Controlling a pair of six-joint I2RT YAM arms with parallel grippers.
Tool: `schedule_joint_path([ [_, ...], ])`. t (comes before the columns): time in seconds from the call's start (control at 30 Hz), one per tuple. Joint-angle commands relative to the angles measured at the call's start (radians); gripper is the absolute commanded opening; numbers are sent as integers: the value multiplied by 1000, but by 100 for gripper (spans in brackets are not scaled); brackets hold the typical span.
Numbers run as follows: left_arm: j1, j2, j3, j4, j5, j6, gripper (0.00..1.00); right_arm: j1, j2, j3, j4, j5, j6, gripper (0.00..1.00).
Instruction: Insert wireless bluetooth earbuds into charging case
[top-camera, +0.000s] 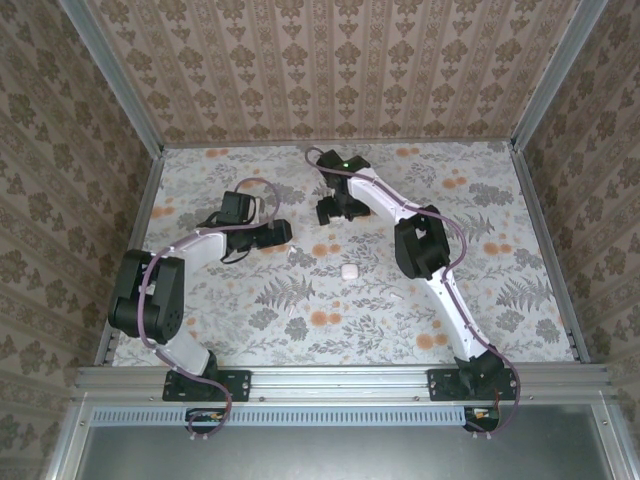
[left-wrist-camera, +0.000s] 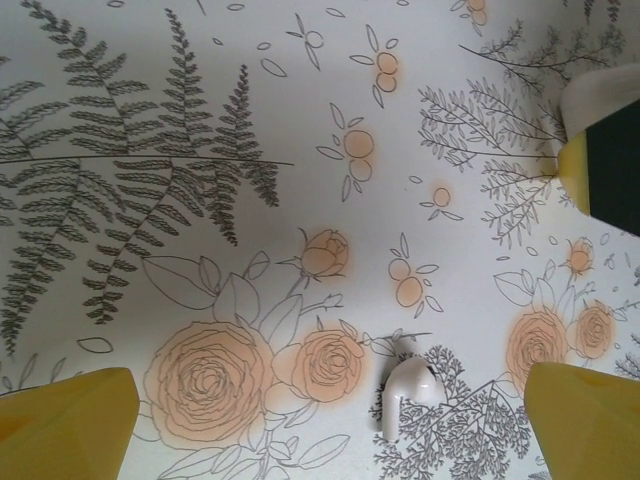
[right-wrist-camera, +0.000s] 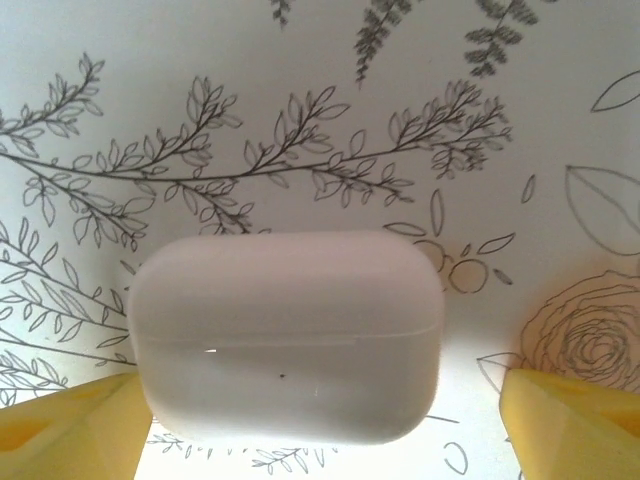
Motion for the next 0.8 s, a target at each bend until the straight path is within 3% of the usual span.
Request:
schedule_joint_path([
  [0.0, -14, 12, 43, 18, 42, -7, 100, -16, 46, 51, -26, -36, 25, 89],
  [0.4, -25, 29, 42, 13, 61, -7, 99, -22, 108, 148, -14, -50, 12, 82],
  [0.77, -26, 8, 19, 31, 76, 7, 98, -18, 49, 94, -5, -139, 49, 50],
])
